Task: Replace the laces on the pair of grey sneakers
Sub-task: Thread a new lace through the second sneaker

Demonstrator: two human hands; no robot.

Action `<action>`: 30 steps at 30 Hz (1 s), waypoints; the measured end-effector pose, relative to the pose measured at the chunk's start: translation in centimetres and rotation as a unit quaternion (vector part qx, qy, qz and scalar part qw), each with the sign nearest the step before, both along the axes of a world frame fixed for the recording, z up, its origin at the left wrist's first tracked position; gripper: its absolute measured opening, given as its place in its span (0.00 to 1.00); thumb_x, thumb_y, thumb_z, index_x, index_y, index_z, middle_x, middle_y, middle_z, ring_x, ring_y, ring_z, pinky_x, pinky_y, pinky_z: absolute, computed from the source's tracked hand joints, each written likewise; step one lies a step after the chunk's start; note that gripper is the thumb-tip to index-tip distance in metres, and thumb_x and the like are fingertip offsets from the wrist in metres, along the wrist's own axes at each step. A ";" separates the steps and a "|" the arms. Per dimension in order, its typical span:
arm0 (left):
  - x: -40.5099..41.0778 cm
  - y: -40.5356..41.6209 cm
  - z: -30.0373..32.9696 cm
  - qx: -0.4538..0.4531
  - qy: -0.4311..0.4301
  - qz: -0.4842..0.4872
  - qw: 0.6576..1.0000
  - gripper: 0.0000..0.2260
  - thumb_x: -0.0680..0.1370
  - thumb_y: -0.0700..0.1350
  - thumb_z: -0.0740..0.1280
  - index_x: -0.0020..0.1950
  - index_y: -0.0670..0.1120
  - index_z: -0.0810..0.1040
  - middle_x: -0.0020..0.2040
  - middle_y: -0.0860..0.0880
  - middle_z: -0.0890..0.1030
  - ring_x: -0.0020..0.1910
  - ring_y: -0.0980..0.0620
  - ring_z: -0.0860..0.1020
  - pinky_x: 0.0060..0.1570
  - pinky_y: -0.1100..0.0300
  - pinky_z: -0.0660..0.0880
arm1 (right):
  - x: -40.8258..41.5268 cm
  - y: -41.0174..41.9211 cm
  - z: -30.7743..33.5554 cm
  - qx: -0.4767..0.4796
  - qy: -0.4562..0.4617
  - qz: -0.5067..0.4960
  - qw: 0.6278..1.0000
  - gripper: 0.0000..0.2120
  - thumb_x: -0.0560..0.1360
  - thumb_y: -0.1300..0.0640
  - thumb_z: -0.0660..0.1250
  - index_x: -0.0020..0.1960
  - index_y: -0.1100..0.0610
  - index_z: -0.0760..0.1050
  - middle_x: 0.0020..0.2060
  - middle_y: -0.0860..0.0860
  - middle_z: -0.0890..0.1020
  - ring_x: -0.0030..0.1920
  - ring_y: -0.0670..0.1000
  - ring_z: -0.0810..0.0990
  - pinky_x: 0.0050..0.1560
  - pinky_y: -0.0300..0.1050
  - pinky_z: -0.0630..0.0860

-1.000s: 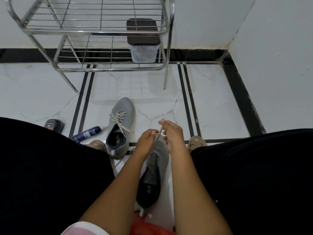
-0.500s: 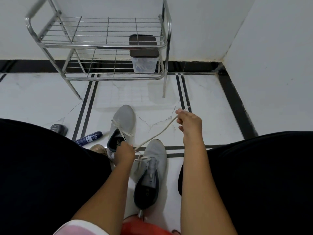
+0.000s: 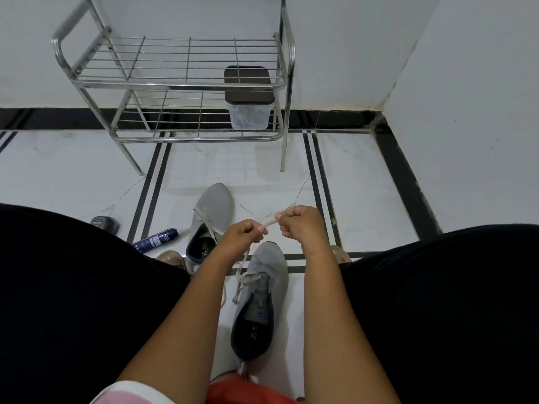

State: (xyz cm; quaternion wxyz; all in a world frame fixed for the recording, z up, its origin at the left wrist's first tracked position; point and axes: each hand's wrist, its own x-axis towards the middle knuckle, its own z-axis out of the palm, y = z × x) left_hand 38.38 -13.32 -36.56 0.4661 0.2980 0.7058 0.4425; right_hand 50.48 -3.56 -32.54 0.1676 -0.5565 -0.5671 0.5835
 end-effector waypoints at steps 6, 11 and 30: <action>0.4 0.9 -0.1 -0.004 0.016 0.059 0.998 0.05 0.79 0.45 0.65 0.47 0.46 0.80 0.37 0.50 0.78 0.38 0.56 0.77 0.39 0.62 0.70 | -0.6 -0.1 -2.4 -0.056 0.031 -0.078 0.995 0.13 0.76 0.55 0.69 0.34 0.59 0.78 0.27 0.51 0.78 0.28 0.49 0.76 0.43 0.46 0.80; -0.1 0.2 -3.3 -0.092 0.080 0.109 0.986 0.10 0.77 0.47 0.68 0.39 0.44 0.75 0.35 0.49 0.76 0.35 0.50 0.73 0.38 0.59 0.70 | 0.9 -0.6 -8.6 -0.087 -0.138 -0.085 0.983 0.10 0.75 0.55 0.63 0.35 0.54 0.73 0.40 0.56 0.81 0.44 0.59 0.81 0.52 0.54 0.80; 5.3 -1.6 -11.0 -0.281 0.319 -0.005 0.905 0.08 0.76 0.52 0.67 0.50 0.52 0.83 0.61 0.50 0.72 0.61 0.47 0.68 0.60 0.54 0.67 | 1.8 -6.3 -13.8 -0.104 -0.282 0.102 0.948 0.13 0.78 0.57 0.62 0.60 0.55 0.79 0.61 0.54 0.79 0.60 0.57 0.77 0.56 0.41 0.74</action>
